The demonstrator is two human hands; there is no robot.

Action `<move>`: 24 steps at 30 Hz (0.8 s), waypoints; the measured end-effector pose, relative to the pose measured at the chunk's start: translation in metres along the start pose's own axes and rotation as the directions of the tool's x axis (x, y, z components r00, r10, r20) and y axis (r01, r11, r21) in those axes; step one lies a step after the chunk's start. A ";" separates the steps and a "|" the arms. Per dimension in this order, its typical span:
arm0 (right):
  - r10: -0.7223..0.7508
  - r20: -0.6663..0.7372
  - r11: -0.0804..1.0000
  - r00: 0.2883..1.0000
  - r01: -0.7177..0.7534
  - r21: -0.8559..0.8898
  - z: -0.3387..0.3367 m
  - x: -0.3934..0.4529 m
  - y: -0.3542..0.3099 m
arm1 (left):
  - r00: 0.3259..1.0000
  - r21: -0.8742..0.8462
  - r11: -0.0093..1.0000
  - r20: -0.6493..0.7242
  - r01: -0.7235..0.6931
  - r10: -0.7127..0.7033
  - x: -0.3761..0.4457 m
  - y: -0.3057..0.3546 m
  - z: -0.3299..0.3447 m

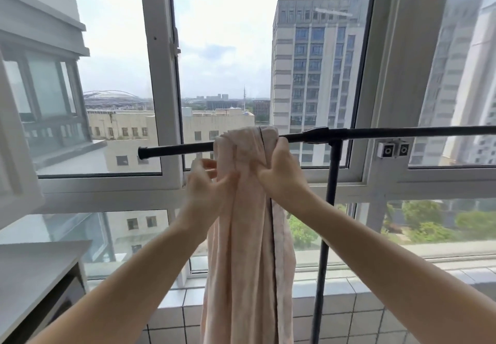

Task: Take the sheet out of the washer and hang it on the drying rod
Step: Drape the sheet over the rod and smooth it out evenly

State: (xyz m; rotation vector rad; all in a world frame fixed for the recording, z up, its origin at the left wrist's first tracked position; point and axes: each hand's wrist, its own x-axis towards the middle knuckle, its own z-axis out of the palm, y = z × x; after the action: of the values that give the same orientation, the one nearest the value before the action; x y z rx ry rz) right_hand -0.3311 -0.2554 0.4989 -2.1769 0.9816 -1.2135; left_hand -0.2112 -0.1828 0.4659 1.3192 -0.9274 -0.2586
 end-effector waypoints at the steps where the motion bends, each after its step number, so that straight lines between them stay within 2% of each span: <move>1: -0.025 0.000 1.000 1.000 0.025 0.002 -0.003 0.000 0.000 | 0.999 -0.014 0.999 0.005 0.033 -0.033 -0.001 0.003 -0.001; 3: -0.100 -0.024 0.995 0.995 0.100 0.002 -0.013 0.000 -0.001 | 0.998 0.007 0.999 -0.026 -0.049 0.049 -0.003 0.015 -0.002; 6: -0.156 -0.110 0.986 0.982 0.162 0.045 -0.042 0.016 -0.014 | 0.960 0.103 0.963 -0.105 -0.250 0.261 0.003 0.049 0.000; 8: -0.129 -0.159 0.990 0.979 0.137 0.040 -0.063 0.040 -0.021 | 0.942 0.156 0.944 -0.127 -0.291 0.312 0.018 0.071 0.004; 10: -0.122 -0.191 0.992 0.974 0.112 -0.063 -0.077 0.056 -0.020 | 0.948 0.234 0.929 -0.066 -0.288 0.311 0.031 0.080 0.014; 14: -0.131 -0.195 0.974 0.972 0.090 -0.206 -0.078 0.044 0.023 | 0.939 0.340 0.875 0.100 -0.344 0.330 0.020 0.052 0.037; 19: -0.175 -0.234 0.984 0.956 0.161 -0.078 -0.063 0.014 0.057 | 0.868 0.422 0.775 0.065 -0.470 0.492 -0.008 0.006 0.045; 21: -0.235 -0.245 0.972 0.941 0.220 -0.086 -0.058 0.006 0.059 | 0.849 0.450 0.744 0.064 -0.495 0.525 -0.009 0.000 0.045; 24: -0.248 -0.232 0.968 0.941 0.229 -0.105 -0.049 -0.004 0.070 | 0.814 0.459 0.703 0.081 -0.543 0.576 -0.015 -0.005 0.046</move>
State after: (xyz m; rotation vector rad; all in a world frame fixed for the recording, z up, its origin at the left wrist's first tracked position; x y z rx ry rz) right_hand -0.4004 -0.2995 0.4739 -2.2973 0.8889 -1.6130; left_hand -0.2518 -0.2072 0.4532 1.3875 -1.3406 0.5221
